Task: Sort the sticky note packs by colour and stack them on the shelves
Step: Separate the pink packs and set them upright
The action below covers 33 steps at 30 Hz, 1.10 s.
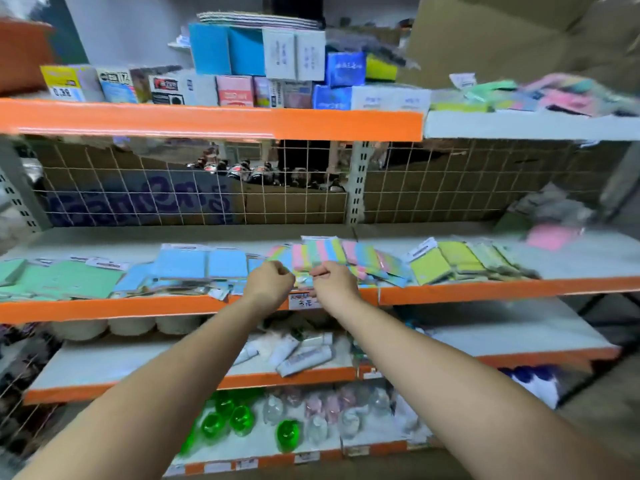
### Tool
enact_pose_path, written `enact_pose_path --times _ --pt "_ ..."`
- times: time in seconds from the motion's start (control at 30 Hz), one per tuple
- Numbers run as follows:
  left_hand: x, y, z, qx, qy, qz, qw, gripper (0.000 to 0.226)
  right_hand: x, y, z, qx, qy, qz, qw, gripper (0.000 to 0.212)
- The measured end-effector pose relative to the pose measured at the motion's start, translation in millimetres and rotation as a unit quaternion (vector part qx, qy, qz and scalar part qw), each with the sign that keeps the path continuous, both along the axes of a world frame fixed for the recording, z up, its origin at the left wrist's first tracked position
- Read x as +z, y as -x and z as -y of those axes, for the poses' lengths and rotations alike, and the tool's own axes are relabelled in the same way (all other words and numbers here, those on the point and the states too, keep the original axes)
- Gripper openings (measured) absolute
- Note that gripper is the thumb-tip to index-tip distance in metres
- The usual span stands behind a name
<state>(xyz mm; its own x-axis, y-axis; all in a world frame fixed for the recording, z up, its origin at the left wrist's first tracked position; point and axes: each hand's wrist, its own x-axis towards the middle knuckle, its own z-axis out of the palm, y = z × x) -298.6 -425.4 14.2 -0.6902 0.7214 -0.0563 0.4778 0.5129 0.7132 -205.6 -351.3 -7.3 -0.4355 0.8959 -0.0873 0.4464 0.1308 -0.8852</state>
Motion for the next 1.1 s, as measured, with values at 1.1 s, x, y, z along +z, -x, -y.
enact_pose_path --times 1.1 --pt "6 -287 -353 -0.293 -0.021 0.039 0.955 0.004 -9 -317 -296 -0.316 -0.002 -0.015 0.949 0.036"
